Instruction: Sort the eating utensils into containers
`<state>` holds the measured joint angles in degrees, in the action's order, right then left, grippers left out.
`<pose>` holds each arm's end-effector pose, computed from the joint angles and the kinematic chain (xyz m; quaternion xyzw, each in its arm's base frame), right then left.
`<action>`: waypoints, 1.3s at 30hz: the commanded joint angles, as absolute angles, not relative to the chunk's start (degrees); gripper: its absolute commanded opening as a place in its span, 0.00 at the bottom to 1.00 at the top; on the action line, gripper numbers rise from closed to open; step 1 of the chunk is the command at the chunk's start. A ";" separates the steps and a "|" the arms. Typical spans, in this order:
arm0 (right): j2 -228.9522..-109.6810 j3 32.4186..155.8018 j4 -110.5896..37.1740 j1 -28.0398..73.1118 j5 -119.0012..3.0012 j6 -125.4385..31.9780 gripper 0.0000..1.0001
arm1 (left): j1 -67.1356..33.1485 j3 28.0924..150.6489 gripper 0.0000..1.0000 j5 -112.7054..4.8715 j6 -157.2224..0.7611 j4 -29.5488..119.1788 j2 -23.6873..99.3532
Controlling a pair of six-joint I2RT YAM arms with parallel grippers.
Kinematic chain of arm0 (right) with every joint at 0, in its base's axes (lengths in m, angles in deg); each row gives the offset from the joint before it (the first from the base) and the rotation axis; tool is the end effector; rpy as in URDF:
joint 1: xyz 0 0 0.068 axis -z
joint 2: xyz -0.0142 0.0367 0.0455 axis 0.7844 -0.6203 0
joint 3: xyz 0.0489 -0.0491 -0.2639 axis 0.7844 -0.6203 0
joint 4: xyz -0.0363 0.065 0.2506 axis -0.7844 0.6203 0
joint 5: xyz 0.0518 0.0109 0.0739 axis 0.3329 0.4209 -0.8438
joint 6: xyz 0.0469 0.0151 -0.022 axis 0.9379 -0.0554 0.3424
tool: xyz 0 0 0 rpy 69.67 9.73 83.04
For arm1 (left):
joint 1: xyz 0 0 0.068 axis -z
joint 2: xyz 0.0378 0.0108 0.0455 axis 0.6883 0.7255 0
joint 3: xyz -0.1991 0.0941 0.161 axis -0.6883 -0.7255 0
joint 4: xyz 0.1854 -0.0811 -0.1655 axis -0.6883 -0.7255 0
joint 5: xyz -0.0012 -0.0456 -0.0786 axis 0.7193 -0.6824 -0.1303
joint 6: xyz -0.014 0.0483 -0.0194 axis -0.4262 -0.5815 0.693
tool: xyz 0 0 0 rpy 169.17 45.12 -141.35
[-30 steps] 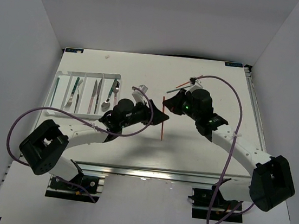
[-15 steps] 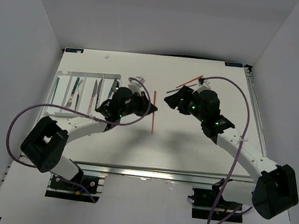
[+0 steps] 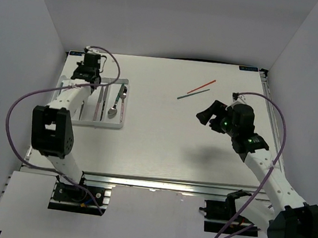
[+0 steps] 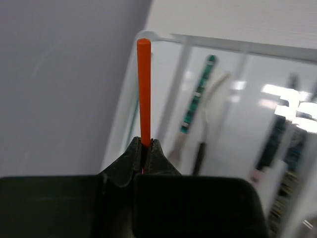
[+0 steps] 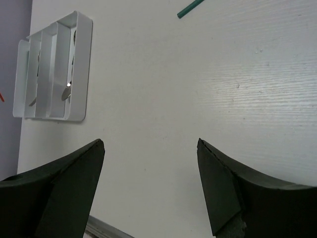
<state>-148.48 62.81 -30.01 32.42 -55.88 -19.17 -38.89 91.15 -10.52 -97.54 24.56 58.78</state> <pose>0.2270 0.0829 0.2901 0.0835 0.8301 0.2839 0.4726 0.3773 -0.0099 0.2710 -0.0325 0.8745 0.2849 0.3911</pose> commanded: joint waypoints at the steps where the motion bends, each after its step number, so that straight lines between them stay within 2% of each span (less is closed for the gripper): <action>1: -144.84 60.93 -28.69 32.33 -60.89 -22.08 0.80 | -42.26 99.36 0.00 -0.05 -109.39 22.59 66.10; 9: -143.52 62.94 -26.41 32.33 -63.72 -24.27 0.80 | -47.27 104.21 0.00 -2.40 -118.02 27.42 75.54; 15: -142.20 62.87 -25.88 32.33 -64.42 -24.89 0.80 | -50.34 97.72 0.00 -4.69 -120.40 31.98 76.24; 17: -141.68 62.34 -26.23 32.33 -65.04 -24.80 0.80 | -50.96 97.01 0.09 -6.71 -119.96 32.42 76.33; 22: -142.81 63.47 -26.15 32.33 -65.12 -24.89 0.80 | -51.49 97.62 0.15 -10.05 -119.96 32.52 77.12; 25: -142.47 63.48 -26.32 32.33 -64.95 -24.72 0.80 | -52.19 97.45 0.26 -10.59 -118.29 32.34 77.91; 26: -142.38 63.48 -26.32 32.33 -64.77 -24.72 0.80 | -52.54 97.01 0.32 -10.15 -118.03 33.38 78.00; 27: -142.29 63.65 -26.23 32.33 -64.60 -24.80 0.80 | -52.81 96.14 0.44 -10.23 -117.76 33.66 78.09; 31: -142.03 64.62 -24.82 32.33 -63.63 -25.33 0.80 | -53.34 95.07 0.64 -10.85 -114.96 35.06 77.56; 34: -142.37 64.88 -24.74 32.33 -63.37 -25.33 0.80 | -53.34 95.95 0.74 -9.27 -113.55 35.24 77.39; 36: -142.99 65.15 -24.73 32.33 -62.41 -25.33 0.80 | -53.34 97.00 0.77 -10.84 -111.79 34.02 76.51; 39: -147.79 67.86 -20.18 32.15 -53.75 -25.24 0.89 | -53.16 101.21 0.84 -13.65 -106.44 29.72 74.41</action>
<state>-144.07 63.34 -22.93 32.40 -61.41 -24.22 -53.12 96.71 -10.87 -112.29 31.95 78.43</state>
